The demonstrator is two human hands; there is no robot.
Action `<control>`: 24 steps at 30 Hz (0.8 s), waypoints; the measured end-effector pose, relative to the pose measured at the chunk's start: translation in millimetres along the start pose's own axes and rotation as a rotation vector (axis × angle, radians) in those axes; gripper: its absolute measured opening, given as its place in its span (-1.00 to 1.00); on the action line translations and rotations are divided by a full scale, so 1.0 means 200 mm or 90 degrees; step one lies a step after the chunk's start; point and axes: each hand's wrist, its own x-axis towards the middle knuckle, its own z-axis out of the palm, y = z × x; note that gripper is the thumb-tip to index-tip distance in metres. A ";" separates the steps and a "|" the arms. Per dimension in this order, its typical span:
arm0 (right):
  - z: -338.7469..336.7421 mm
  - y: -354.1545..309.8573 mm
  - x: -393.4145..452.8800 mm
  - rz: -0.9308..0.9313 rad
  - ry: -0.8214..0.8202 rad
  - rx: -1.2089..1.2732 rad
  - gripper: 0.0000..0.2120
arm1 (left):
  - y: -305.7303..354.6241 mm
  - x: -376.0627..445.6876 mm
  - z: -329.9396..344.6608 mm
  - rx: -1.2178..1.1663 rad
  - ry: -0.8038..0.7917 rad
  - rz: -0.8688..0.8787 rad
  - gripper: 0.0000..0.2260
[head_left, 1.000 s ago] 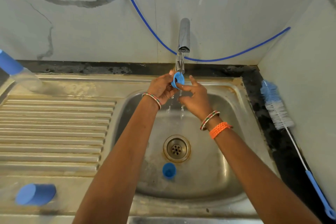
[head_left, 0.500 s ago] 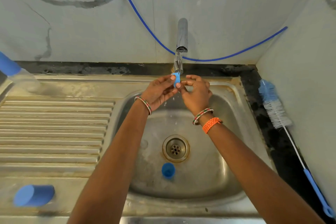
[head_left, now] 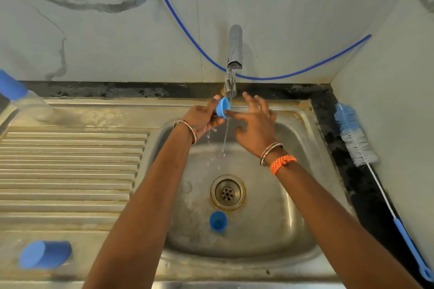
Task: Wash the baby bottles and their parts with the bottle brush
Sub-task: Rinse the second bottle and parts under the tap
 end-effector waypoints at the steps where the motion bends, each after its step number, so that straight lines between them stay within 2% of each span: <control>1: -0.01 0.01 0.02 -0.003 0.021 -0.061 -0.42 | -0.01 0.00 0.01 -0.046 -0.022 -0.003 -0.59; 3: -0.01 -0.02 0.04 0.015 0.038 -0.056 -0.49 | -0.03 -0.02 0.04 -0.174 -0.071 -0.006 -0.70; 6: 0.03 -0.09 0.06 0.108 0.035 0.293 -0.69 | -0.08 -0.03 0.07 -0.293 -0.123 0.020 -0.82; 8: 0.04 -0.10 0.08 0.154 0.034 0.385 -0.71 | -0.12 -0.04 0.08 -0.337 -0.110 0.051 -0.88; 10: 0.04 -0.10 0.07 0.175 -0.004 0.485 -0.72 | -0.14 -0.05 0.06 -0.355 -0.079 0.102 -0.85; 13: 0.00 -0.15 0.05 0.271 -0.077 0.751 -0.73 | -0.15 -0.07 0.03 -0.298 -0.031 0.210 -0.80; 16: -0.03 -0.15 0.06 0.375 -0.111 1.049 -0.75 | -0.15 -0.08 0.04 -0.137 0.066 0.290 -0.79; 18: -0.03 -0.10 0.06 0.409 -0.083 1.137 -0.78 | -0.14 -0.08 0.07 -0.009 0.104 0.342 -0.78; 20: -0.03 -0.05 0.04 0.423 -0.054 1.196 -0.79 | -0.12 -0.08 0.11 0.059 0.100 0.388 -0.82; 22: -0.03 -0.01 0.03 0.422 -0.051 1.211 -0.80 | -0.09 -0.08 0.10 0.072 0.085 0.393 -0.88; 24: -0.03 -0.04 0.04 0.408 -0.069 1.211 -0.81 | -0.08 -0.08 0.06 0.021 0.087 0.362 -0.92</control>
